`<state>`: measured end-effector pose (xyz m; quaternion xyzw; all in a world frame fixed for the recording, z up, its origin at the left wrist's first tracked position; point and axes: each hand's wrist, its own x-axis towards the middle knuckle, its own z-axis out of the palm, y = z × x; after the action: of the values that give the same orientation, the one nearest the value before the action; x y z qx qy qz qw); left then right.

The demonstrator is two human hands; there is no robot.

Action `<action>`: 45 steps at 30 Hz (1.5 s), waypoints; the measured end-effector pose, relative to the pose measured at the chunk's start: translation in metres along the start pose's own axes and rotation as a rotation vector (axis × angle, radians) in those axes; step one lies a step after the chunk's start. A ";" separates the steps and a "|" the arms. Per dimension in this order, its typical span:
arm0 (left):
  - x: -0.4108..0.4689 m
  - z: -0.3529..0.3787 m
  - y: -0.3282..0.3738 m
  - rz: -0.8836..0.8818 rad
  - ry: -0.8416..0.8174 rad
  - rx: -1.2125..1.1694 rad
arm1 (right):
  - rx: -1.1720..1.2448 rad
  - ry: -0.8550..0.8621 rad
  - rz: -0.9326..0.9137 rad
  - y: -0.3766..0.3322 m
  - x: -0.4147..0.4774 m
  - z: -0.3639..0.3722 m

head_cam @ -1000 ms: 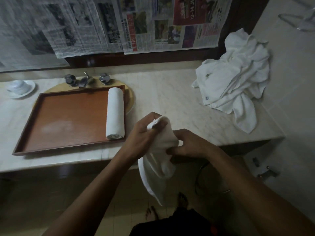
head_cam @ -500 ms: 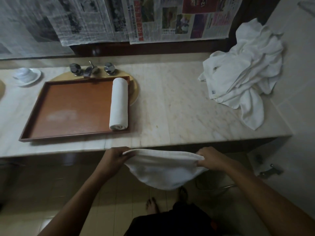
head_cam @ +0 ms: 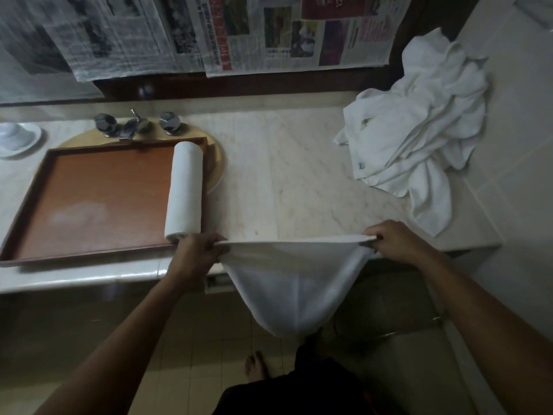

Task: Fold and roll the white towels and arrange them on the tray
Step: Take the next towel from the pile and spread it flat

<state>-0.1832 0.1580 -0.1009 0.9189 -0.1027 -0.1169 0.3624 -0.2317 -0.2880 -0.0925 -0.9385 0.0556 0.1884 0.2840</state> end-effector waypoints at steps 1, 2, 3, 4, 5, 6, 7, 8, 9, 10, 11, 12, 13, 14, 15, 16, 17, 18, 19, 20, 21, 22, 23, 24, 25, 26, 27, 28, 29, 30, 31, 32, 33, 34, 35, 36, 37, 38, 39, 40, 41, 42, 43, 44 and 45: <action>0.017 -0.002 0.007 0.005 0.011 0.013 | -0.005 0.038 -0.008 -0.001 0.012 -0.008; 0.035 -0.005 0.014 0.011 0.028 0.038 | -0.013 0.081 -0.021 -0.001 0.026 -0.016; 0.053 -0.009 0.021 0.019 0.053 0.062 | -0.020 0.124 -0.032 -0.002 0.040 -0.024; 0.069 -0.015 0.028 0.020 0.078 0.082 | -0.024 0.163 -0.040 -0.005 0.052 -0.032; 0.086 -0.020 0.036 0.019 0.103 0.097 | -0.031 0.205 -0.049 -0.007 0.067 -0.041; 0.104 -0.026 0.044 0.010 0.135 0.111 | -0.035 0.249 -0.064 -0.009 0.082 -0.051; 0.121 -0.033 0.049 -0.005 0.168 0.130 | -0.033 0.284 -0.079 -0.011 0.097 -0.060; 0.140 -0.040 0.055 -0.019 0.206 0.148 | -0.029 0.315 -0.091 -0.013 0.112 -0.070; 0.159 -0.046 0.059 -0.023 0.244 0.165 | -0.027 0.340 -0.098 -0.015 0.127 -0.081; 0.178 -0.052 0.064 -0.016 0.282 0.184 | -0.025 0.358 -0.098 -0.016 0.143 -0.092; 0.194 -0.058 0.068 -0.011 0.307 0.206 | -0.016 0.372 -0.098 -0.018 0.157 -0.102; 0.208 -0.063 0.073 -0.009 0.324 0.223 | -0.012 0.390 -0.105 -0.020 0.171 -0.111; 0.221 -0.068 0.078 -0.007 0.344 0.214 | -0.011 0.408 -0.111 -0.022 0.183 -0.119; 0.231 -0.071 0.081 -0.011 0.370 0.194 | -0.009 0.432 -0.116 -0.025 0.192 -0.126; 0.242 -0.074 0.086 -0.022 0.400 0.178 | -0.001 0.457 -0.121 -0.028 0.204 -0.133; 0.252 -0.076 0.091 -0.038 0.427 0.157 | 0.006 0.477 -0.124 -0.032 0.216 -0.139; 0.264 -0.079 0.094 -0.064 0.443 0.114 | 0.016 0.487 -0.125 -0.036 0.227 -0.146; 0.276 -0.081 0.097 -0.089 0.457 0.063 | 0.031 0.496 -0.118 -0.040 0.240 -0.151; 0.288 -0.084 0.097 -0.116 0.466 0.015 | 0.043 0.508 -0.109 -0.043 0.252 -0.157; 0.300 -0.086 0.097 -0.130 0.472 -0.019 | 0.062 0.519 -0.093 -0.047 0.265 -0.163; 0.314 -0.089 0.098 -0.139 0.487 -0.056 | 0.087 0.530 -0.069 -0.050 0.279 -0.169; 0.328 -0.092 0.098 -0.143 0.506 -0.104 | 0.124 0.530 -0.038 -0.053 0.290 -0.173; 0.341 -0.094 0.100 -0.145 0.526 -0.172 | 0.162 0.529 -0.010 -0.055 0.301 -0.177; 0.355 -0.095 0.098 -0.144 0.544 -0.252 | 0.193 0.529 0.009 -0.058 0.312 -0.180; 0.368 -0.095 0.094 -0.160 0.550 -0.318 | 0.221 0.527 0.025 -0.061 0.323 -0.182; 0.382 -0.094 0.089 -0.175 0.544 -0.369 | 0.246 0.525 0.045 -0.063 0.334 -0.183; 0.395 -0.093 0.083 -0.202 0.535 -0.380 | 0.249 0.529 0.075 -0.063 0.348 -0.184; 0.411 -0.091 0.074 -0.222 0.526 -0.374 | 0.232 0.534 0.107 -0.064 0.361 -0.184; 0.421 -0.088 0.068 -0.240 0.510 -0.362 | 0.207 0.534 0.137 -0.063 0.372 -0.184; 0.435 -0.084 0.061 -0.254 0.496 -0.368 | 0.183 0.527 0.165 -0.062 0.386 -0.184; 0.448 -0.081 0.056 -0.272 0.485 -0.379 | 0.164 0.512 0.182 -0.061 0.400 -0.182; 0.459 -0.076 0.049 -0.288 0.476 -0.376 | 0.143 0.494 0.194 -0.060 0.409 -0.179; 0.470 -0.070 0.043 -0.306 0.464 -0.340 | 0.115 0.484 0.206 -0.059 0.421 -0.175; 0.481 -0.064 0.034 -0.318 0.457 -0.291 | 0.080 0.475 0.224 -0.056 0.432 -0.170; 0.488 -0.058 0.025 -0.343 0.451 -0.251 | 0.043 0.467 0.235 -0.053 0.442 -0.164; 0.496 -0.051 0.015 -0.372 0.445 -0.231 | 0.014 0.458 0.252 -0.048 0.454 -0.157; 0.506 -0.042 0.004 -0.411 0.430 -0.216 | -0.013 0.454 0.270 -0.043 0.468 -0.149; 0.514 -0.034 -0.006 -0.443 0.420 -0.188 | -0.037 0.448 0.292 -0.038 0.477 -0.143; 0.519 -0.026 -0.012 -0.456 0.412 -0.146 | -0.062 0.446 0.310 -0.034 0.485 -0.135; 0.523 -0.018 -0.016 -0.456 0.408 -0.104 | -0.078 0.454 0.327 -0.031 0.490 -0.129; 0.526 -0.013 -0.017 -0.446 0.413 -0.068 | -0.089 0.473 0.338 -0.028 0.495 -0.123; 0.527 -0.009 -0.019 -0.435 0.426 -0.040 | -0.093 0.501 0.336 -0.025 0.497 -0.117; 0.525 -0.006 -0.019 -0.421 0.441 -0.019 | -0.096 0.539 0.319 -0.022 0.498 -0.112; 0.523 -0.003 -0.020 -0.401 0.471 -0.013 | -0.080 0.585 0.304 -0.020 0.497 -0.108; 0.518 0.000 -0.021 -0.373 0.507 -0.015 | -0.046 0.641 0.292 -0.019 0.494 -0.104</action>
<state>0.3115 0.0310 -0.1879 0.9191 0.1620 0.0509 0.3555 0.2619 -0.3285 -0.1931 -0.9382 0.2712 -0.0760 0.2012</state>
